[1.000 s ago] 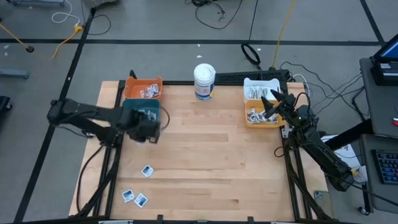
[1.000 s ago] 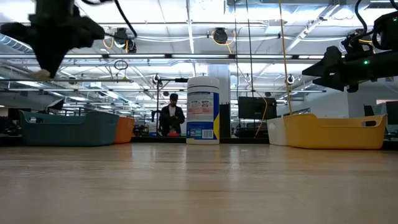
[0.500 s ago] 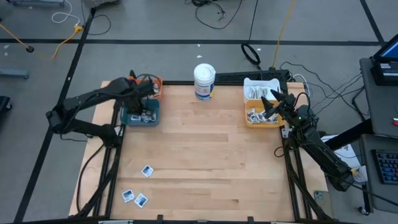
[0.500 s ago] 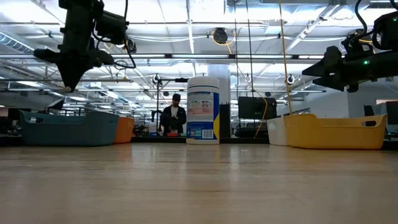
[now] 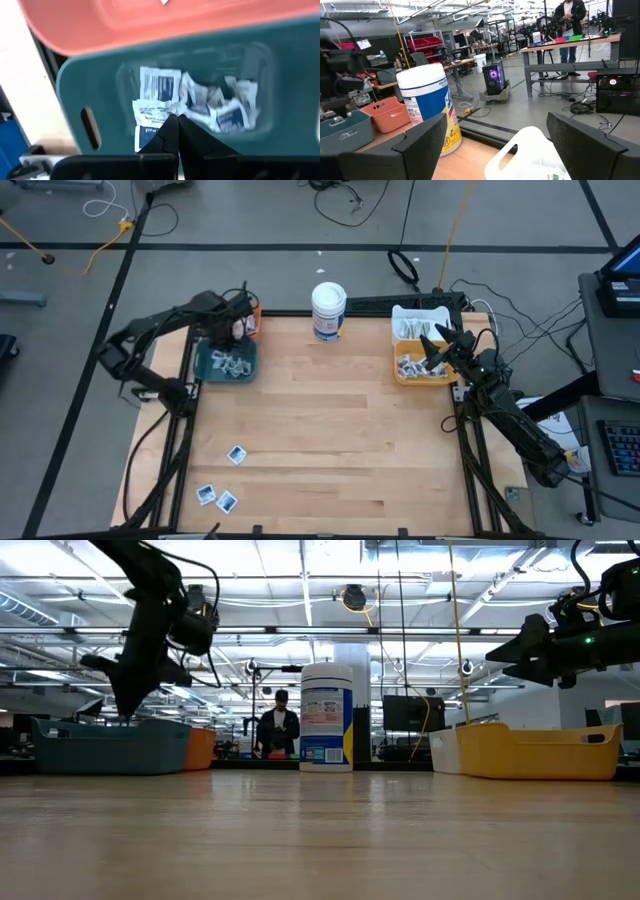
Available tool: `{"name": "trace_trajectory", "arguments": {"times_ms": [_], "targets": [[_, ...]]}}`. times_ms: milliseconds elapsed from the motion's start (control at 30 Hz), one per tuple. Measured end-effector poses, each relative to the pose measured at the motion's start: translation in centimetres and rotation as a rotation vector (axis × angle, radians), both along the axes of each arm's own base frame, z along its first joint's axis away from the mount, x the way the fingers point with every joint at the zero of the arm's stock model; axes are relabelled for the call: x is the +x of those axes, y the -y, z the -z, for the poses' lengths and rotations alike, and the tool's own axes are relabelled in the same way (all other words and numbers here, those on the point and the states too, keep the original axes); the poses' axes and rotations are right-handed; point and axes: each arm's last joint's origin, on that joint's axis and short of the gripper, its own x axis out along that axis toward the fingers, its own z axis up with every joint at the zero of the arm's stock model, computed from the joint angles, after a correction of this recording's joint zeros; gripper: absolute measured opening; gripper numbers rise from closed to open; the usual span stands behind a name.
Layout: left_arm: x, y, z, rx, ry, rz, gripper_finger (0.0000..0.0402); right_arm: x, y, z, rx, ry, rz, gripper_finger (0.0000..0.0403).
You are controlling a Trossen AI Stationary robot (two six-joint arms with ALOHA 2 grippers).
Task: Pick & Place First Aid Supplies
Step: Put the blue pad into the blue bin
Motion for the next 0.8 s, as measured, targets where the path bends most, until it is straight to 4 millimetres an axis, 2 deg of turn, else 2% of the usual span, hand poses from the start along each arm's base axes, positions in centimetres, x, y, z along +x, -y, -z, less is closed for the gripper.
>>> {"name": "trace_trajectory", "arguments": {"times_ms": [233, 467, 600, 800], "targets": [[1.0, -1.3, 1.9, -0.01, -0.005, 0.011, 0.0, 0.0, 0.0, 0.0, 0.0, 0.0, 0.001, 0.0337], [1.0, -1.2, 1.9, -0.03, 0.007, -0.023, 0.0025, 0.0, 0.0, 0.0, 0.0, 0.0, 0.001, 0.0337], [1.0, -1.1, 1.9, -0.048, 0.012, -0.023, 0.0072, 0.0, 0.0, 0.0, 0.0, 0.0, 0.0, 0.0337], [1.0, -0.8, 1.6, -0.08, 0.053, -0.061, 0.0177, 0.0, 0.0, 0.0, 0.0, 0.0, 0.0, 0.0337]]}}
